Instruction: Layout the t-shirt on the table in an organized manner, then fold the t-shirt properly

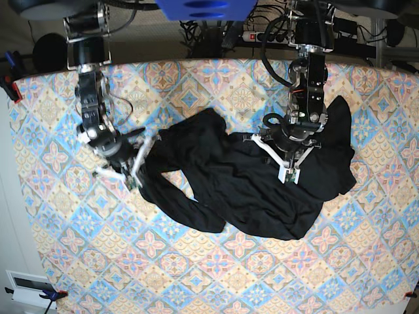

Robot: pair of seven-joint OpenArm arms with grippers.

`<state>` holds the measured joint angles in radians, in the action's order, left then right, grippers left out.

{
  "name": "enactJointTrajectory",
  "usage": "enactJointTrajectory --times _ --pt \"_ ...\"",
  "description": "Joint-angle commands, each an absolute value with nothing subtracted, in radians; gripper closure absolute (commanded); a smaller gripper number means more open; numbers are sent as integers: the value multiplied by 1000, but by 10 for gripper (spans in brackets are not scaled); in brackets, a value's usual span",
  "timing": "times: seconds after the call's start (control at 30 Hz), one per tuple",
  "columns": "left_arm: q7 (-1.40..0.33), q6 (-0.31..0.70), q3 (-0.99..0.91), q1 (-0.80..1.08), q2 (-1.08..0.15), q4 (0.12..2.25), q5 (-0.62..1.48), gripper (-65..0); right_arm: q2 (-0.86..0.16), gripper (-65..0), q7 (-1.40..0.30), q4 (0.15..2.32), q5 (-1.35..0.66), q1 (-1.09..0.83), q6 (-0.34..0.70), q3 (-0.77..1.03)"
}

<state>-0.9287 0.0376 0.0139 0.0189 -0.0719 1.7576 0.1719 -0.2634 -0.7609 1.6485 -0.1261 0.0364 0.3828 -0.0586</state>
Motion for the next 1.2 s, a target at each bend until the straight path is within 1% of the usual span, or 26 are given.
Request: enactJointTrajectory --times 0.0,0.07,0.13,0.23,0.4,0.5,0.57,0.67,0.77,0.83,0.93,1.07,1.17 --pt "-912 38 -1 -5 -68 1778 176 -194 -309 0 -746 1713 -122 15 372 -15" --pt "-912 38 -28 -12 -65 1778 176 -194 -340 0 -746 1805 -122 -65 372 41" --pt "-912 38 -41 -30 -64 1778 176 -194 -346 0 -746 1885 -128 -157 372 90" --pt "-912 38 -39 -51 -61 1774 176 -194 -346 0 -740 1968 -220 -297 372 162" --pt "-912 38 -44 -70 -45 1771 176 -194 -351 0 -739 2008 -452 -518 372 282" --pt "-912 38 -44 -71 -44 1771 176 -194 -351 0 -742 2009 -630 -533 372 306" --pt "-909 38 -44 -71 -44 1771 176 -194 -351 0 -746 2009 -736 -535 372 278" --pt "-851 38 -44 -70 -47 1768 171 -194 -352 0 -748 2011 -837 -533 374 179" --pt "-831 38 -44 -71 -65 1744 171 -194 -361 0 -748 2011 -840 -513 374 50" --pt "-831 38 -44 -73 -71 1727 171 -194 -392 0 -748 2011 -840 -467 374 -71" --pt "-831 38 -44 -85 -76 1710 171 -194 -415 0 -748 2011 -840 -349 374 -294" --pt "-829 38 -44 -85 -104 1702 173 -194 -414 0 -748 2009 -839 -150 374 -547" --pt "-829 36 -44 -85 -107 1702 173 -194 -409 0 -746 2005 -839 2 374 -670"
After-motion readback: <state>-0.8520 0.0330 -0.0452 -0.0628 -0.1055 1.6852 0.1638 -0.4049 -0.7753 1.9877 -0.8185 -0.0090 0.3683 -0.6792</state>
